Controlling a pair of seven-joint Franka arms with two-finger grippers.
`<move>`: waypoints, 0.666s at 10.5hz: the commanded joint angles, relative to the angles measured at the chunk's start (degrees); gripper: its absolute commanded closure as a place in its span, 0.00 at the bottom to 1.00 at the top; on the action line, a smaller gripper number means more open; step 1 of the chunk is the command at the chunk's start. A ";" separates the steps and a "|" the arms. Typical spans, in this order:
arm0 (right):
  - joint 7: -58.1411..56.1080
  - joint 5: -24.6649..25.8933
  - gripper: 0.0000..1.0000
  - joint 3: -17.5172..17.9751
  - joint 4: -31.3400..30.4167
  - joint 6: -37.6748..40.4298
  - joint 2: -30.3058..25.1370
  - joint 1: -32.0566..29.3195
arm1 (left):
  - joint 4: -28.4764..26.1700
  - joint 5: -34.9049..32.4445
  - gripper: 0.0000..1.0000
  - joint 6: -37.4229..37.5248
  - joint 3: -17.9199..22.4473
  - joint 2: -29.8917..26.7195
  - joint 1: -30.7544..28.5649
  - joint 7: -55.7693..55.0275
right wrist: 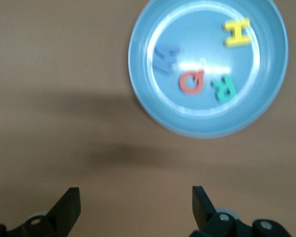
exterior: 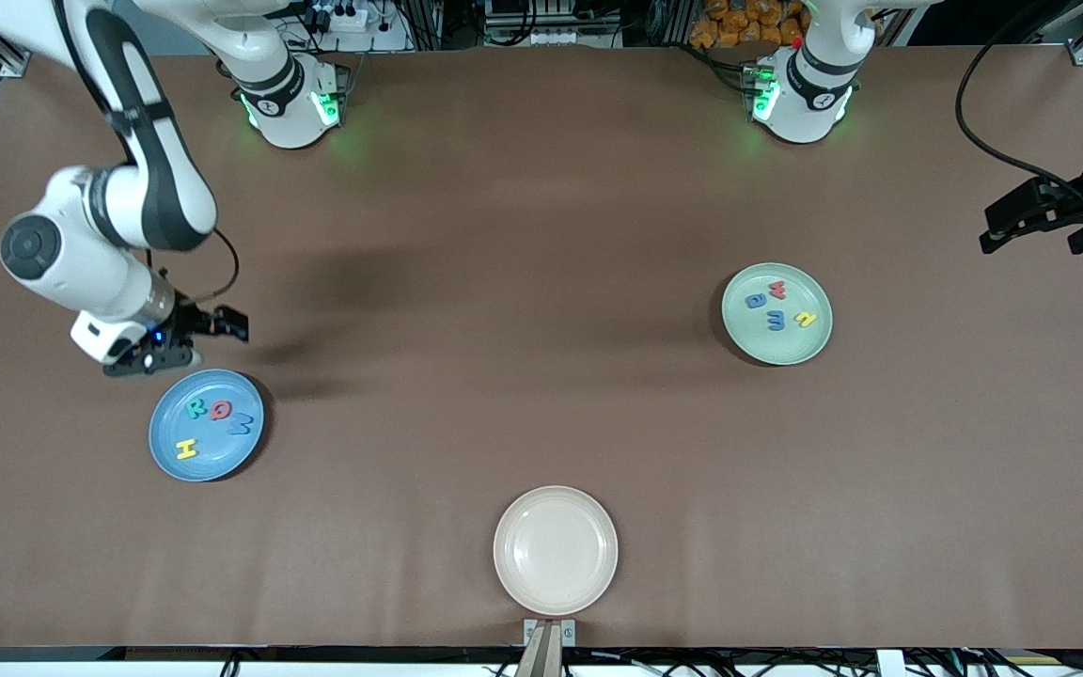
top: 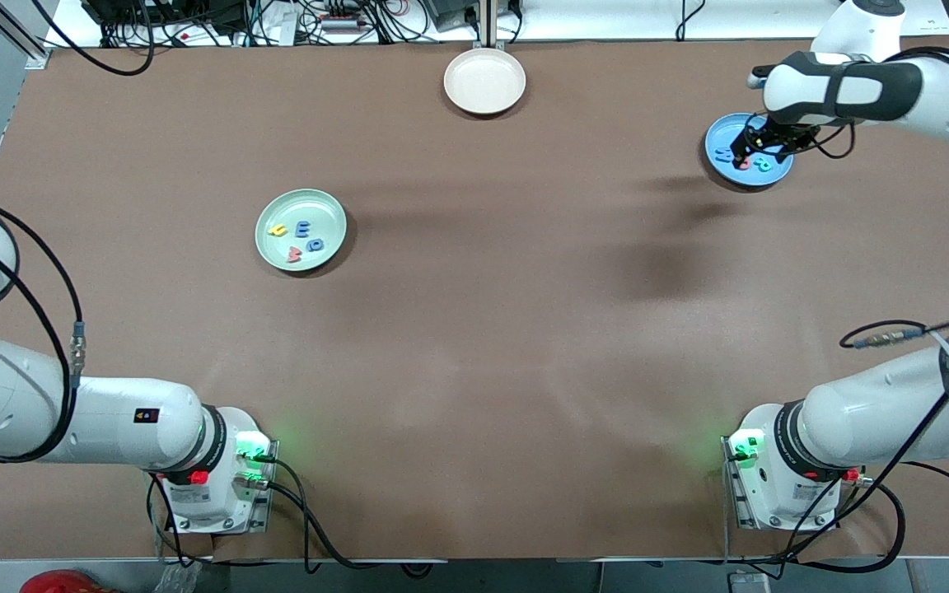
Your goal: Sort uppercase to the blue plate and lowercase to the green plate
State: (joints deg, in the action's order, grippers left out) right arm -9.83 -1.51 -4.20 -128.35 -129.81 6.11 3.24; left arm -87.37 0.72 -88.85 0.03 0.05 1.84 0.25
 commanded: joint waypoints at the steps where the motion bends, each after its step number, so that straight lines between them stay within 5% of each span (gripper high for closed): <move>1: 4.55 3.53 0.00 1.91 -3.05 6.21 -6.88 -0.60 | -1.66 1.21 0.00 -0.45 1.46 -2.16 0.35 2.91; 5: 4.56 2.48 0.00 1.57 13.43 21.15 -8.22 -2.80 | -3.24 1.21 0.00 -0.45 1.20 -2.86 0.44 1.77; 7: 4.30 2.48 0.00 1.48 19.16 22.06 -9.09 -2.80 | -3.51 1.21 0.00 -0.54 1.12 -3.21 0.44 1.77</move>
State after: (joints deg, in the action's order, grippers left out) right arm -6.22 1.06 -3.40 -113.05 -109.44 -2.68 1.20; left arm -89.08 0.72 -88.85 0.84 -1.20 2.03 1.84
